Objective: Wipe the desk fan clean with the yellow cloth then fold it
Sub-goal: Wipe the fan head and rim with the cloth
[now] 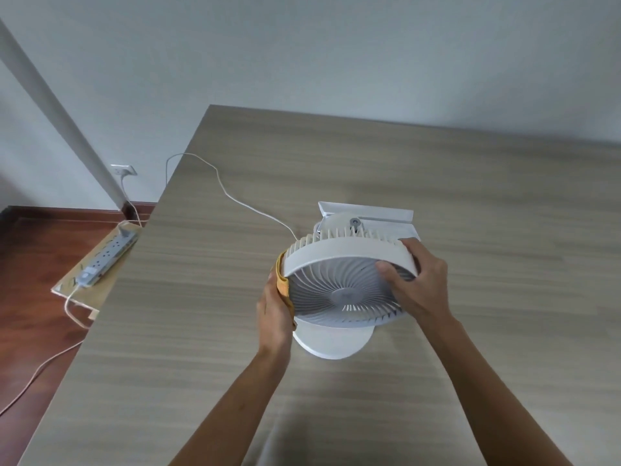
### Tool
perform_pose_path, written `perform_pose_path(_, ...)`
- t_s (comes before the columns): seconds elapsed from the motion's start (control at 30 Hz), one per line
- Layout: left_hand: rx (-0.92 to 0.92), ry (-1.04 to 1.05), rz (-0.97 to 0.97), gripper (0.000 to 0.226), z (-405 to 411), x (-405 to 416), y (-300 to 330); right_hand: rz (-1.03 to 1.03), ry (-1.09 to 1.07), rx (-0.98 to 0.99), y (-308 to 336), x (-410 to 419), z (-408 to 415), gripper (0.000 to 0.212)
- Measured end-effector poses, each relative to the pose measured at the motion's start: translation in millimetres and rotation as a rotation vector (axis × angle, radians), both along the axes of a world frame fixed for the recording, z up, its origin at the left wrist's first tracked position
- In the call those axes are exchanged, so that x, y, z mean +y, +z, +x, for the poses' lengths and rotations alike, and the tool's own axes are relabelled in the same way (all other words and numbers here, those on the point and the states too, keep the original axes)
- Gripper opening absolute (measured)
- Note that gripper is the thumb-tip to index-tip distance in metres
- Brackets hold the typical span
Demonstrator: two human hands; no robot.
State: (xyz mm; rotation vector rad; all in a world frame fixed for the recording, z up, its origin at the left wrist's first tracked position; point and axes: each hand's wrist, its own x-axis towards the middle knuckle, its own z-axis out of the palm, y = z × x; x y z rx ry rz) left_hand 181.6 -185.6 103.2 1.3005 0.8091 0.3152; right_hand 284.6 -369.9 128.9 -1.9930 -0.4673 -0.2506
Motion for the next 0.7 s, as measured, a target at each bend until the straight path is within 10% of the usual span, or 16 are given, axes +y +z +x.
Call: perform_pose_path(0.7, -0.003, 0.013, 0.058, 0.039, 2, -5, 24, 0.053, -0.037, 0.012, -6, -6, 1, 0.048)
